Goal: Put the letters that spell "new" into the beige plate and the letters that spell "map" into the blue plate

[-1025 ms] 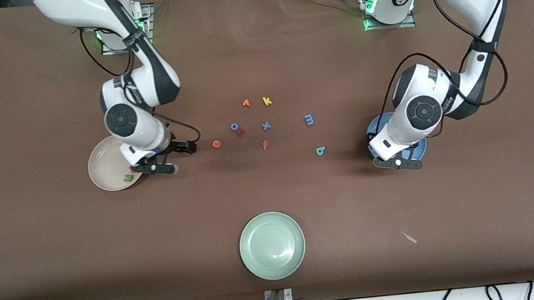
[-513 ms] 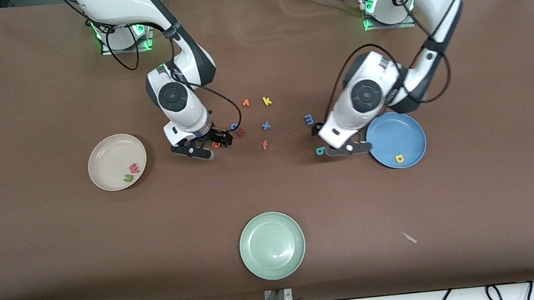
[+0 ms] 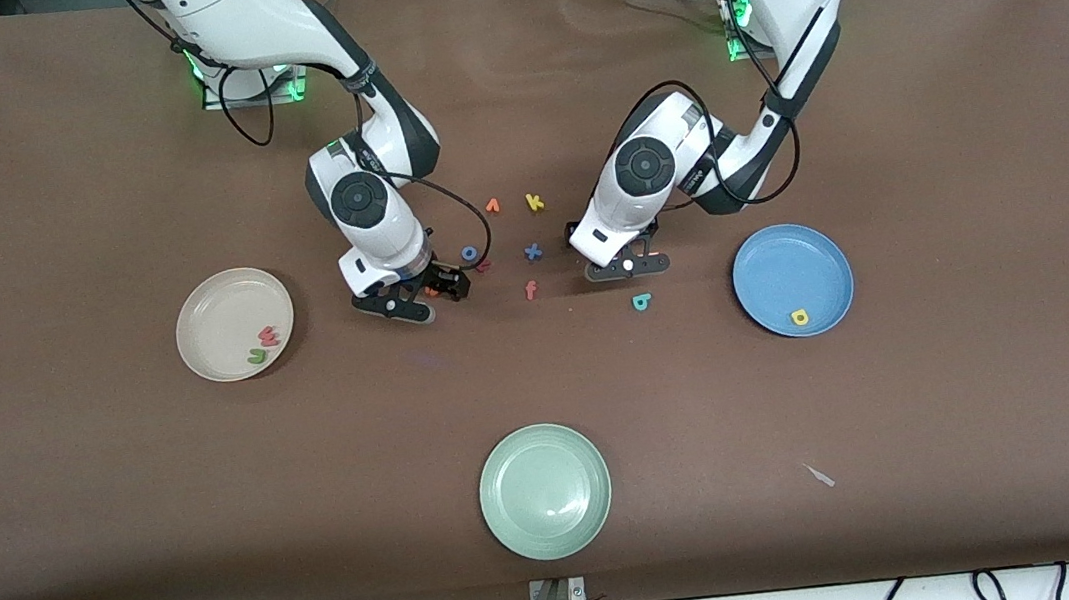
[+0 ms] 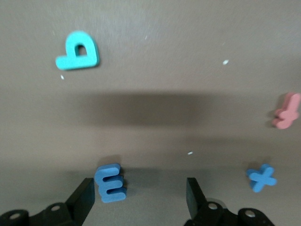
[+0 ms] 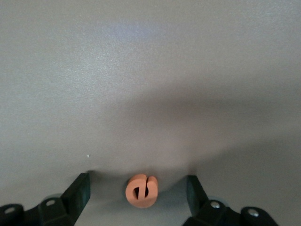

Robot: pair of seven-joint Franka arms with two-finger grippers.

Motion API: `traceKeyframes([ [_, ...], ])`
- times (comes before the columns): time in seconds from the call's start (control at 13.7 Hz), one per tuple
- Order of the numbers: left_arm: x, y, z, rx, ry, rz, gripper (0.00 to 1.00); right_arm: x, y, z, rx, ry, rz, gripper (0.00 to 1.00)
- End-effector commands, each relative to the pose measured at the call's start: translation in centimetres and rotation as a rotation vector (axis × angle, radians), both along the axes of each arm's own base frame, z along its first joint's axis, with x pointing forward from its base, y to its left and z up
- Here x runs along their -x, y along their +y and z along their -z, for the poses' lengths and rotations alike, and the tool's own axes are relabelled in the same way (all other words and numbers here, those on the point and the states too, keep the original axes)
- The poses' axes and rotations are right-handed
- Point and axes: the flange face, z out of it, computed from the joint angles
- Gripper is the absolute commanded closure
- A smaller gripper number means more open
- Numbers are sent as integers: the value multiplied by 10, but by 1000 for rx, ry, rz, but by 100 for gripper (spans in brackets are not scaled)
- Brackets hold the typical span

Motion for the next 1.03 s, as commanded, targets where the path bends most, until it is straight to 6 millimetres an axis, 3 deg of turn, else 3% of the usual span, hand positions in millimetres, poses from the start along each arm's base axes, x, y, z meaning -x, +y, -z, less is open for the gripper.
traceKeyframes([
  [0.0, 11, 13, 5, -10, 0, -11, 16, 0, 2, -1, -6, -6, 13, 31],
  [0.15, 9, 16, 6, -24, -16, 10, 23, 1, 2, 2, -3, -3, 13, 46],
  [0.29, 11, 16, 9, -25, -12, 12, 52, 1, 1, 3, -2, -2, 13, 59],
  [0.44, 8, 15, 6, -23, -18, 14, 87, 1, 1, 3, -1, 0, 14, 75],
  [0.51, 7, 17, 4, -28, -16, 17, 96, 2, 1, 4, 0, 1, 14, 81],
  [0.66, 0, 24, -13, -84, -18, 40, 98, -1, 2, 0, -4, -4, 3, 89],
  [0.81, -26, 31, -54, -163, -10, 47, 98, -13, 2, -17, 11, 30, -4, 93],
  [0.95, -49, 39, -89, -222, 27, 33, 97, -34, -18, -42, 55, 61, -33, 94],
])
